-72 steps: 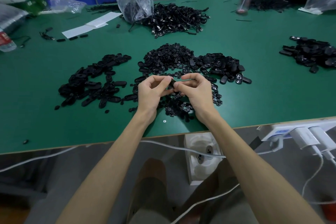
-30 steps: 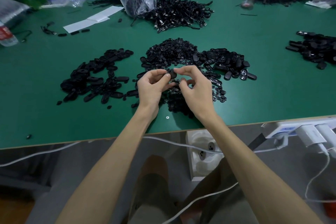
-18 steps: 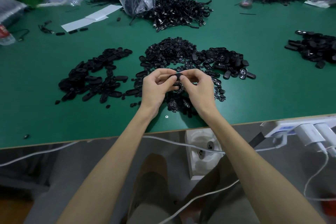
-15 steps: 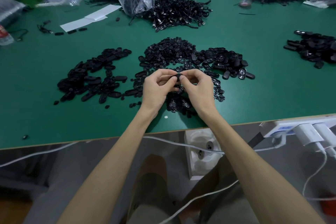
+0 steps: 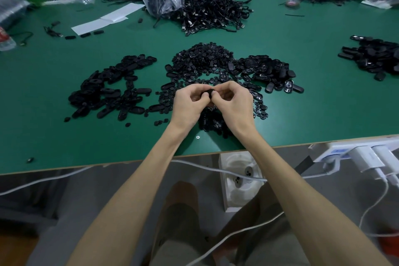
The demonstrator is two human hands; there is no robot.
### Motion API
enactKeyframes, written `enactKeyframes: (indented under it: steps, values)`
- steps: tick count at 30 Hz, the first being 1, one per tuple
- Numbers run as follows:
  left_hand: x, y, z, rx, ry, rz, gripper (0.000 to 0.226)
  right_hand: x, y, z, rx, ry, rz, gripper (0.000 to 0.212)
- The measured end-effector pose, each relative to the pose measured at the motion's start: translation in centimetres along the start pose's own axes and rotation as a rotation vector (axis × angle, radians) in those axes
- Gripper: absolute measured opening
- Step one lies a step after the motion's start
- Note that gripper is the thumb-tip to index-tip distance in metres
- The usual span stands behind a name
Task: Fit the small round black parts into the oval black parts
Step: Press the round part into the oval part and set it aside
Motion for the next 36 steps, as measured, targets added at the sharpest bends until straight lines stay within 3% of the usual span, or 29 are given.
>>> enactKeyframes:
  steps: [12,23,25,28,30,32,36]
  values:
    - [0.4,-0.1,-0.4,0.062,-0.14,-0.011,0.02,-0.1,0.1,-0.1,-0.025,0.035,0.004,0.006]
    - [0.3,0.0,-0.6,-0.005,-0.198,-0.025,0.02,-0.1,-0.1,-0.1,-0.029,0.075,-0.054,0.007]
    - [-0.1,-0.1,-0.6,-0.046,-0.121,0.027,0.018,-0.1,-0.1,0.0,-0.02,0.062,-0.067,0.007]
    - [-1.3,-0.6,-0.3,-0.185,0.276,0.256,0.018,0.0,-0.1,-0.1,-0.041,0.037,-0.073,0.007]
    - [-1.8,-0.7,0.0,-0.213,0.358,0.301,0.02,-0.1,0.1,-0.4,-0.078,0.085,-0.025,0.008]
    - [-2.1,-0.5,-0.1,-0.163,0.264,0.182,0.021,-0.4,0.4,-0.7,-0.135,0.251,0.123,0.008]
    - [-1.4,0.8,-1.8,-0.068,-0.174,-0.172,0.022,-0.6,1.7,-2.0,-0.273,0.657,0.445,0.007]
Point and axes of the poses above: each hand's wrist, its own y-axis towards the middle knuckle, its own z-axis out of the palm, x = y × z, the point moved 2 cm from there along y, towards the middle knuckle, and after that the axes turned 11 degrees about y, right-handed, at the moved point
